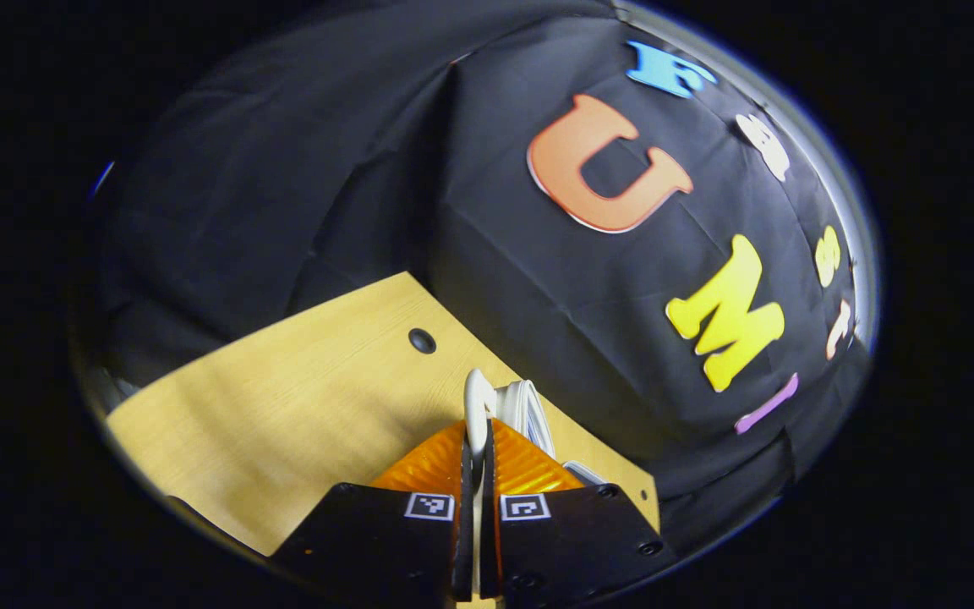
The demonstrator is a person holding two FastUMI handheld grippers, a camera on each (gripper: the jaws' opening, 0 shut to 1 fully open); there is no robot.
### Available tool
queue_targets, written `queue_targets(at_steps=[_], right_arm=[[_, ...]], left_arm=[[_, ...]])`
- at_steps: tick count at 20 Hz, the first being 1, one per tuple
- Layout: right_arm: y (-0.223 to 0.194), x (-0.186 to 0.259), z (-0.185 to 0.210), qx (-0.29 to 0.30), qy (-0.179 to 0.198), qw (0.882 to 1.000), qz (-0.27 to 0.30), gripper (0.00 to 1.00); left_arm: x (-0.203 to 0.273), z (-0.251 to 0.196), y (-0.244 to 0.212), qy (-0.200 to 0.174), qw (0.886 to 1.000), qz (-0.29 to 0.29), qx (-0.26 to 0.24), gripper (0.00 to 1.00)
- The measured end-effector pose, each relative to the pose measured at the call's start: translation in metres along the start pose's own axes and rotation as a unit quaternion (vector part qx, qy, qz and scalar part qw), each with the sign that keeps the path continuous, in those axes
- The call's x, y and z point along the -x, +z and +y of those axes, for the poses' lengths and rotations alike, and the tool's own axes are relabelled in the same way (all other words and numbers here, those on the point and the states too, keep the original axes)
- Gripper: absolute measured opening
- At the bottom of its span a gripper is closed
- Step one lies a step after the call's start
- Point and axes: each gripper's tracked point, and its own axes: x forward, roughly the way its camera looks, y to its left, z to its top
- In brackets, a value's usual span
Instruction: First open the suitcase, pack the skin care products into it, and then close the suitcase.
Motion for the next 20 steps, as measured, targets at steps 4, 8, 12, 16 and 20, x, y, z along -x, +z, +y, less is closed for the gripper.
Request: queue_targets(at_steps=[4,8,12,16,20], right_arm=[[0.002,-0.008,-0.016,-0.001,-0.001,1.000,-0.009,0.79],[0.000,-0.008,-0.032,0.000,0.009,1.000,-0.011,0.80],[-0.004,-0.005,-0.042,-0.010,0.022,1.000,-0.010,0.80],[-0.005,-0.002,-0.056,-0.011,0.025,1.000,-0.014,0.80],[-0.012,0.003,-0.068,-0.011,0.021,1.000,-0.005,0.80]], left_arm=[[0.023,-0.049,0.004,0.018,0.993,-0.017,-0.116,0.05],[0.038,-0.115,0.005,-0.003,0.979,-0.026,-0.203,0.04],[0.037,-0.172,-0.011,-0.012,0.953,-0.009,-0.304,0.04],[0.033,-0.234,-0.053,-0.059,0.930,0.016,-0.364,0.03],[0.025,-0.282,-0.100,-0.088,0.918,0.039,-0.386,0.03]])
